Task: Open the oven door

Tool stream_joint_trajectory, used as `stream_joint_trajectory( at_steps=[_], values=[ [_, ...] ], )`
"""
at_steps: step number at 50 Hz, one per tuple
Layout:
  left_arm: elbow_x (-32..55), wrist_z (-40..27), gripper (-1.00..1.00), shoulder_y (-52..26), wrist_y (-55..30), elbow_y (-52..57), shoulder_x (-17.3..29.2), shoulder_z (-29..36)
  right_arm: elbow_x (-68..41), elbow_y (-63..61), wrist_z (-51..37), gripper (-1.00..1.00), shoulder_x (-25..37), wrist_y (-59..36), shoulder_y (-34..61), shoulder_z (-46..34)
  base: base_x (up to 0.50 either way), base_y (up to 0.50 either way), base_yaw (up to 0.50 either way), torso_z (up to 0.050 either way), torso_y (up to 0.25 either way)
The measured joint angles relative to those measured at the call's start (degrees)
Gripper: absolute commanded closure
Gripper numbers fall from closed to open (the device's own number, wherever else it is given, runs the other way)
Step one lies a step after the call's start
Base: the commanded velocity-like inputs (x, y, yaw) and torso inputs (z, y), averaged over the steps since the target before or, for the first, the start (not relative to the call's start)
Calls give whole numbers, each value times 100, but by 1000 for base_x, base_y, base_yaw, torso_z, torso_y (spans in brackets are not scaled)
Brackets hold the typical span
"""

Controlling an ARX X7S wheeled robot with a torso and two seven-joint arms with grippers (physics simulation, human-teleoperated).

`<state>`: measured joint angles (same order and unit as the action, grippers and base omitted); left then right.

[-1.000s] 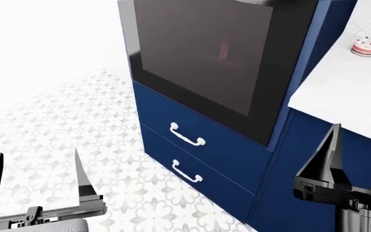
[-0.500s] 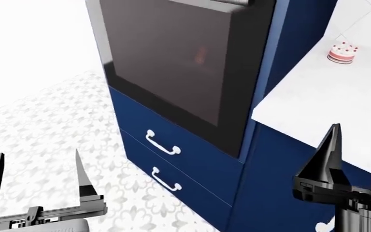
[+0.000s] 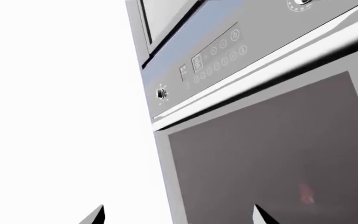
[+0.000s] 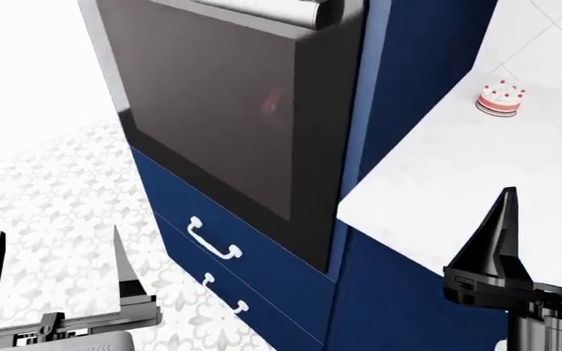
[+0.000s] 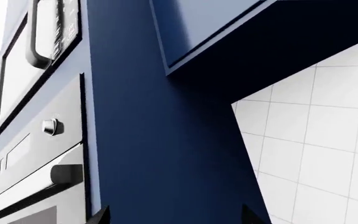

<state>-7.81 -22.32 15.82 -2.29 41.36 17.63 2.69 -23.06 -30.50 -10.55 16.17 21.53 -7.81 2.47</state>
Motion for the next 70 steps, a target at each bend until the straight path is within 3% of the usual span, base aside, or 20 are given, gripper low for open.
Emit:
stream_joint_trajectory(
  at_steps=[23, 52, 70],
  values=[
    [14, -60, -100, 33, 34, -9, 41, 21, -20, 12, -37, -100, 40, 42, -11, -23, 356, 16, 0, 0, 1],
    [46, -103, -100, 48, -4, 36, 119, 20, -25, 21, -106, -100, 58, 119, 4, -36, 3, 3, 0, 0, 0],
    [-588, 455, -100, -324, -1031, 528, 704, -35, -25, -5, -128, -100, 76, 185, -49, -54, 0, 0, 0, 0, 0]
  ],
)
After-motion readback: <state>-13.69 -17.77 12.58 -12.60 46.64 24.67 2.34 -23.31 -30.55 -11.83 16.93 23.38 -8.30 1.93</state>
